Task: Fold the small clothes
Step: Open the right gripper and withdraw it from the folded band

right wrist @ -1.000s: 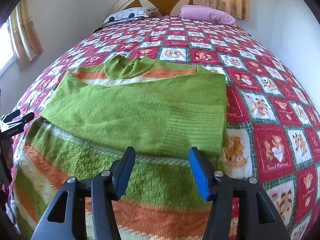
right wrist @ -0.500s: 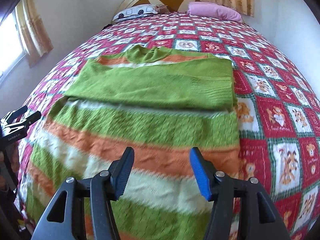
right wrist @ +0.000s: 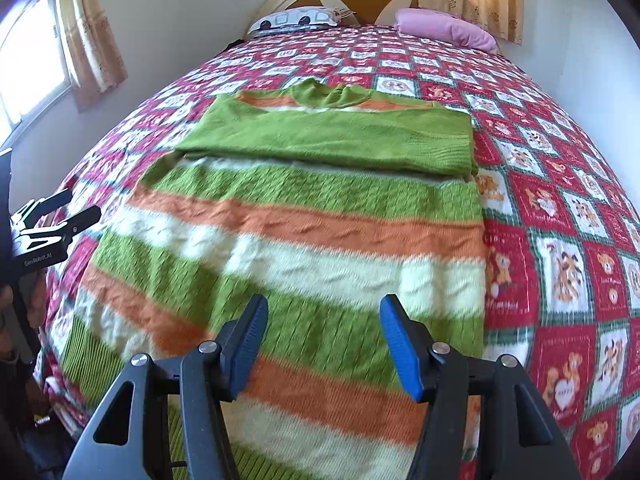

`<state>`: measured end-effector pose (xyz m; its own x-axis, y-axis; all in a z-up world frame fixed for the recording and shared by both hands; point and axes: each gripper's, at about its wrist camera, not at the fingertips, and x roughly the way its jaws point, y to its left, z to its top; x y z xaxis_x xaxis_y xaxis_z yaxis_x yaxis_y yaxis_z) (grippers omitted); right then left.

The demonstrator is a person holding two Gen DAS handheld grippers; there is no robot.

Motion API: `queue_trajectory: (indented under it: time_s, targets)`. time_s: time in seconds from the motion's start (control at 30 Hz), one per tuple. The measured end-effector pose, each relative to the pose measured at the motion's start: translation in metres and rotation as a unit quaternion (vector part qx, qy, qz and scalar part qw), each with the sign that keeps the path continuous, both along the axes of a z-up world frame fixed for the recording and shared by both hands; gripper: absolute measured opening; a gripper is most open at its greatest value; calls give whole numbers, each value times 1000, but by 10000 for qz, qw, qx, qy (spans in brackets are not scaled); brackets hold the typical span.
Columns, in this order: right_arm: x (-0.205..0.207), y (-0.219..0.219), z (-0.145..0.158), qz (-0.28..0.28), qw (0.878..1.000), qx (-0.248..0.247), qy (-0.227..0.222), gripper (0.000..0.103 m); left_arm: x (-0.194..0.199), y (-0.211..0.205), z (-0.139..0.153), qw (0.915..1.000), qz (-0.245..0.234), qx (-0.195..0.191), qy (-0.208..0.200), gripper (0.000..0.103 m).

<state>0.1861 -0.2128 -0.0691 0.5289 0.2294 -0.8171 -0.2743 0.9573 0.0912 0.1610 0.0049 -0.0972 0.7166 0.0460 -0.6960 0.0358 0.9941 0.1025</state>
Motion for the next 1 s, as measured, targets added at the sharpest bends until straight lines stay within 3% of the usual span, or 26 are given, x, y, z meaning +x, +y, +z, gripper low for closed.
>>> queue_trajectory:
  time_s: [0.6,1.0]
  targets:
    - [-69,5,0,218,9996,-125,110,60,-61,7,-7,9997,-170,-76,168,103]
    - [-102,-16,-9,52,9998,25,203,60,-103,15,-24,9977,-201,-297,584,103]
